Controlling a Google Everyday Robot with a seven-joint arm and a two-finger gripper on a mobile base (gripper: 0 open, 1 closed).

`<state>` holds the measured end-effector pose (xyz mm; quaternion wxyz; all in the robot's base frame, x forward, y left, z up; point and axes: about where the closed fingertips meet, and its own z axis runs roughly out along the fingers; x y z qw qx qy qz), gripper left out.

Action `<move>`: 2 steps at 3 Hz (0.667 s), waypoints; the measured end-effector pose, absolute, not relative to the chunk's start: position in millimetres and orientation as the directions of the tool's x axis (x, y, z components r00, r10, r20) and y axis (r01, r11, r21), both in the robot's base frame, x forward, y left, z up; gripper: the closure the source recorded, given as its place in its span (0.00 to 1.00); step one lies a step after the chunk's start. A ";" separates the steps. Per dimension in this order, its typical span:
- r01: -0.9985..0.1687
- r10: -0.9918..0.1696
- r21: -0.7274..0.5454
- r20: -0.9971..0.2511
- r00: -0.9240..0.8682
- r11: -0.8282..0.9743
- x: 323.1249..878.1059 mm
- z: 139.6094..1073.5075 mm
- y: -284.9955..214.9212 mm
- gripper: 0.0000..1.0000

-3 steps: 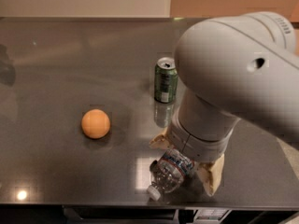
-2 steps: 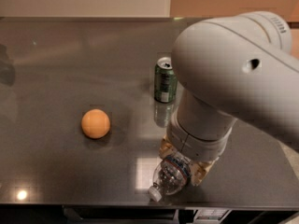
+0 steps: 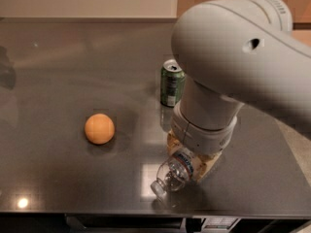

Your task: Place water bottle upright

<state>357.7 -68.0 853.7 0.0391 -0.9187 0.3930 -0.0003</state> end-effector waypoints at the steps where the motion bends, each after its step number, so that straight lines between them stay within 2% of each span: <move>1: -0.804 -0.792 -0.106 -0.137 0.595 -0.586 367.5 879.5 -65.0 1.00; 2: -0.869 -0.819 -0.153 -0.289 0.495 -0.471 374.0 908.5 -62.9 1.00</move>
Offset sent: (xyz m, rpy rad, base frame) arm 0.0210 0.0173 0.1109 0.5772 0.2356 -0.4032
